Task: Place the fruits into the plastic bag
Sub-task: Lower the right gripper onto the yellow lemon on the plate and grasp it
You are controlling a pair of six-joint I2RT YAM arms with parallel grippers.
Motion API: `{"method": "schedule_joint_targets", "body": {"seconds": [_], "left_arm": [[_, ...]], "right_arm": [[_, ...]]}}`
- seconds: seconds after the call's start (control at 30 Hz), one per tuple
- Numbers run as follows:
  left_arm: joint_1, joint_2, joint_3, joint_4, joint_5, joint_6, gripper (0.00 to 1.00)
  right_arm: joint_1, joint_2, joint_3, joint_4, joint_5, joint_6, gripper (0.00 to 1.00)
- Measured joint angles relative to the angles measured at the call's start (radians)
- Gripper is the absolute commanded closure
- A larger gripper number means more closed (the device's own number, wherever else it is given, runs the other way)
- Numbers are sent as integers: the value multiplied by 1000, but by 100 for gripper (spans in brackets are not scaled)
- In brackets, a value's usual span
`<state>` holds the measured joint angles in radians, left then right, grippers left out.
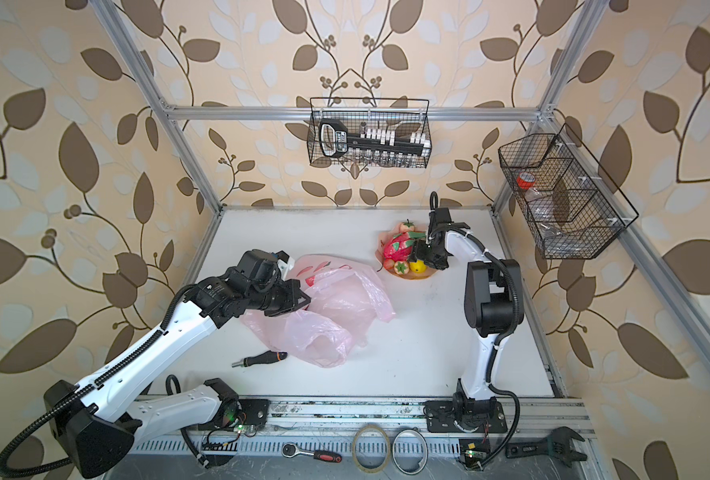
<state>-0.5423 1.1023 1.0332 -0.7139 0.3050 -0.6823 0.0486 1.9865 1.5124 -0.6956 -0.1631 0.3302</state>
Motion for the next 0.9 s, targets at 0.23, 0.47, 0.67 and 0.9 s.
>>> {"method": "schedule_joint_targets", "body": {"seconds": [0.23, 0.47, 0.67, 0.9], "left_arm": [[0, 0, 0, 0, 1, 0, 100], [0, 0, 0, 0, 1, 0, 100], [0, 0, 0, 0, 1, 0, 100], [0, 0, 0, 1, 2, 0, 100]], "right_arm": [[8, 20, 7, 2, 11, 1, 33], [15, 25, 12, 2, 29, 1, 38], [17, 25, 12, 3, 38, 1, 50], [19, 22, 12, 1, 38, 1, 62]]}}
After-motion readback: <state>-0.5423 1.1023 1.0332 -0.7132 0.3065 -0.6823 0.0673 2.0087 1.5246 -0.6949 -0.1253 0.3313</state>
